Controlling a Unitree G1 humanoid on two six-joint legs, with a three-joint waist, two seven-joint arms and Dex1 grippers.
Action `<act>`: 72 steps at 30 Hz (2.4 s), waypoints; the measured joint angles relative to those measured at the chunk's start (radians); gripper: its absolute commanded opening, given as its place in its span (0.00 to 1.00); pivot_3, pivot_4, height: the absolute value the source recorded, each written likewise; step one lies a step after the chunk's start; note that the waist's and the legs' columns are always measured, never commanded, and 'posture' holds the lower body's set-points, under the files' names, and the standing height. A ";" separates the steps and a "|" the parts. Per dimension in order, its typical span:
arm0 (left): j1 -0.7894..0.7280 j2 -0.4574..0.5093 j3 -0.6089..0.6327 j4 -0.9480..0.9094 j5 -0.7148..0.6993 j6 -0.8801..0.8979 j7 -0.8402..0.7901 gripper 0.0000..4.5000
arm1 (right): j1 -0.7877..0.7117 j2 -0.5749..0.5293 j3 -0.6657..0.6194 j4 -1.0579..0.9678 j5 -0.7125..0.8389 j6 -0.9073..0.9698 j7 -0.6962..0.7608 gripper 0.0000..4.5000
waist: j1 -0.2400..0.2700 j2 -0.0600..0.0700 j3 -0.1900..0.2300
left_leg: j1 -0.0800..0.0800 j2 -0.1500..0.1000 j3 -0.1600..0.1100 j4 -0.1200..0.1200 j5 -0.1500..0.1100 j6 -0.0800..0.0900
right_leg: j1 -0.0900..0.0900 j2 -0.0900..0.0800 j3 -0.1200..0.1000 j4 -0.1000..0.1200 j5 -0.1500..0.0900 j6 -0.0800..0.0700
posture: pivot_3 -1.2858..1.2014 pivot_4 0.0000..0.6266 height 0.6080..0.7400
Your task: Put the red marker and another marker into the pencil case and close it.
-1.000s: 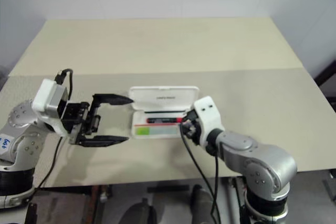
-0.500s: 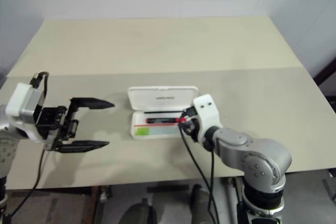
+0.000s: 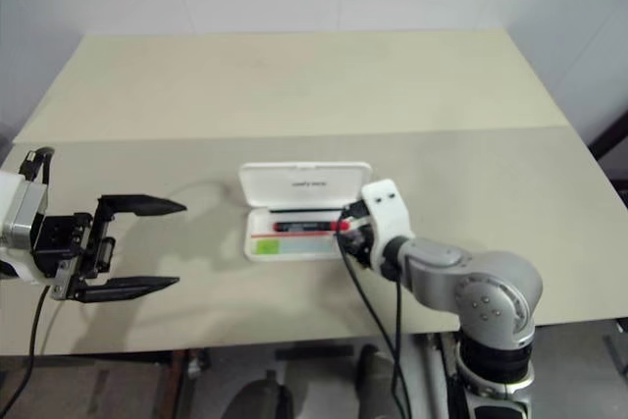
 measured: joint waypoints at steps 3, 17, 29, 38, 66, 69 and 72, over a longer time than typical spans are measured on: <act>-0.004 0.000 -0.001 0.000 0.001 -0.007 0.007 1.00 | -0.006 -0.002 0.000 0.007 0.019 0.000 -0.023 0.99 | 0.000 0.000 0.000 | -0.001 0.000 0.003 -0.001 0.000 0.000 | -0.003 0.000 0.000 0.000 0.000 0.000 | 0.52 0.24 1.00; -0.160 -0.042 -0.044 0.007 -0.010 -0.003 0.123 1.00 | -0.086 -0.162 -0.079 0.014 0.334 -0.002 -0.013 0.99 | 0.003 -0.001 0.000 | -0.001 0.000 0.005 -0.001 0.000 0.000 | -0.005 0.000 0.001 0.000 0.000 0.000 | 0.52 0.24 1.00; -0.358 -0.102 -0.091 0.282 0.069 0.013 0.325 0.72 | 0.323 -0.508 -0.195 -0.118 0.150 -0.479 0.529 1.00 | 0.007 -0.006 -0.001 | 0.004 0.001 0.007 -0.001 0.000 0.000 | 0.008 0.000 0.001 -0.003 0.002 0.004 | 0.52 0.24 1.00; -0.562 -0.161 -0.179 0.690 0.237 -0.073 0.352 0.05 | 0.460 -0.465 -0.150 -0.043 -0.182 -0.884 0.795 1.00 | 0.005 -0.008 -0.002 | 0.005 0.000 0.007 -0.001 0.000 0.001 | 0.009 0.000 0.000 -0.006 0.003 0.005 | 0.52 0.24 1.00; -1.102 -0.406 -0.394 1.582 0.533 0.172 0.028 0.00 | 0.684 -0.428 -0.344 0.036 -0.222 -1.208 1.127 1.00 | 0.028 -0.010 -0.002 | 0.005 0.000 0.007 0.001 -0.001 0.002 | 0.012 0.000 -0.002 -0.008 0.004 0.007 | 0.52 0.24 1.00; -1.116 -0.415 -0.397 1.582 0.548 0.185 -0.020 0.00 | 0.741 -0.422 -0.410 0.112 -0.211 -1.289 1.246 1.00 | 0.030 -0.011 -0.003 | 0.005 -0.001 0.007 0.001 -0.001 0.002 | 0.012 0.000 -0.002 -0.008 0.004 0.007 | 0.52 0.24 1.00; -1.117 -0.433 -0.413 1.579 0.563 0.203 -0.076 0.00 | 0.753 -0.422 -0.467 0.185 -0.186 -1.340 1.341 1.00 | 0.027 -0.011 -0.003 | 0.005 -0.001 0.007 0.002 -0.001 0.002 | 0.012 0.000 -0.002 -0.007 0.005 0.007 | 0.52 0.24 1.00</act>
